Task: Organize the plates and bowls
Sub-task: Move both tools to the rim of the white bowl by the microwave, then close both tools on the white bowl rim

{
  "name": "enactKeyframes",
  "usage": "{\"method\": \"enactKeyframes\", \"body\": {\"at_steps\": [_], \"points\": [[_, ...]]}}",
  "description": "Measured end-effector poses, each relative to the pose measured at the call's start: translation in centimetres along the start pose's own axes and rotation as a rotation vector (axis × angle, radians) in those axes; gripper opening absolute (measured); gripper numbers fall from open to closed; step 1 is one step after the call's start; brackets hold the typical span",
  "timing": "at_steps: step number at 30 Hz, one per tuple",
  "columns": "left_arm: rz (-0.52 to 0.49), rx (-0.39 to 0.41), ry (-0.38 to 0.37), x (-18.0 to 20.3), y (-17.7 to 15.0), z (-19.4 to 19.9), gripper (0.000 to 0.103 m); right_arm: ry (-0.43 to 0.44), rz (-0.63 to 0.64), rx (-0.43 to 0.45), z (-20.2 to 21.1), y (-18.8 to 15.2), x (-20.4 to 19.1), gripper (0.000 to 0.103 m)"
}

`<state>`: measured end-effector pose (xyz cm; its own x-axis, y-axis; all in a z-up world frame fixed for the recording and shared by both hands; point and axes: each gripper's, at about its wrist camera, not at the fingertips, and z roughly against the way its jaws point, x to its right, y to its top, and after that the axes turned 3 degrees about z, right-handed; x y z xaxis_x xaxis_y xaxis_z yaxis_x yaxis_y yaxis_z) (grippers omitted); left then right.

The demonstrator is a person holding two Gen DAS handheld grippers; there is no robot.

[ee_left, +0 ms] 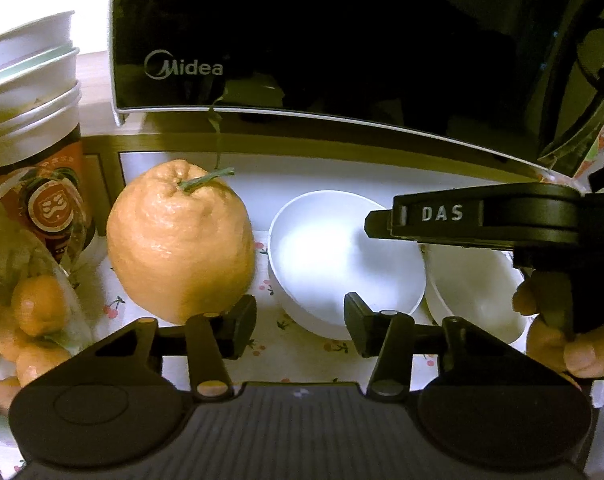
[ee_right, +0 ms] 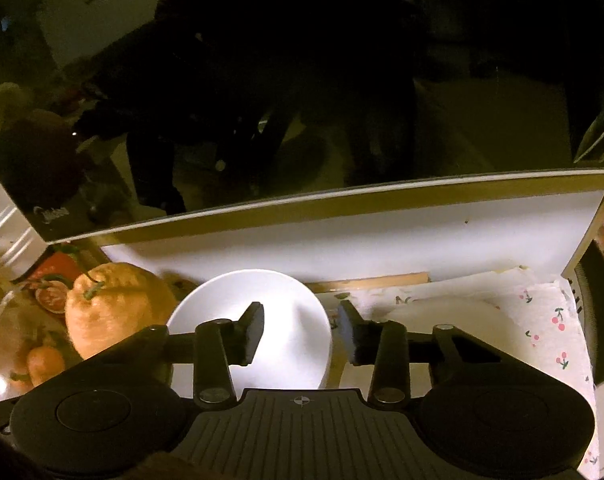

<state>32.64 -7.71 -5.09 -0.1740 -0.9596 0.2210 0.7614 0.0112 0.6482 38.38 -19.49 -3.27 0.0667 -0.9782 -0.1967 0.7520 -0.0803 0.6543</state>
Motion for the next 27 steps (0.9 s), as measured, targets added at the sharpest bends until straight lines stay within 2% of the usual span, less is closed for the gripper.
{"method": "enactKeyframes", "body": {"at_steps": [4,5,9,16,27], "points": [[0.005,-0.01,-0.011,0.3,0.0,-0.5,0.035,-0.013,0.008,-0.015,-0.6,-0.3,0.0,0.019],[0.008,-0.014,-0.014,0.4,0.0,-0.6,0.032,-0.014,0.01,-0.016,-0.7,-0.3,0.0,0.018],[0.01,-0.013,-0.002,0.6,0.0,-0.9,0.029,-0.015,0.005,-0.014,-0.4,-0.4,0.2,0.013],[0.019,-0.014,0.0,0.7,-0.1,0.2,0.026,-0.011,-0.004,-0.002,1.0,-0.5,0.0,0.013],[0.001,0.026,0.005,1.5,0.7,5.3,0.026,-0.009,-0.013,0.016,5.3,-0.6,-1.1,0.013]]}}
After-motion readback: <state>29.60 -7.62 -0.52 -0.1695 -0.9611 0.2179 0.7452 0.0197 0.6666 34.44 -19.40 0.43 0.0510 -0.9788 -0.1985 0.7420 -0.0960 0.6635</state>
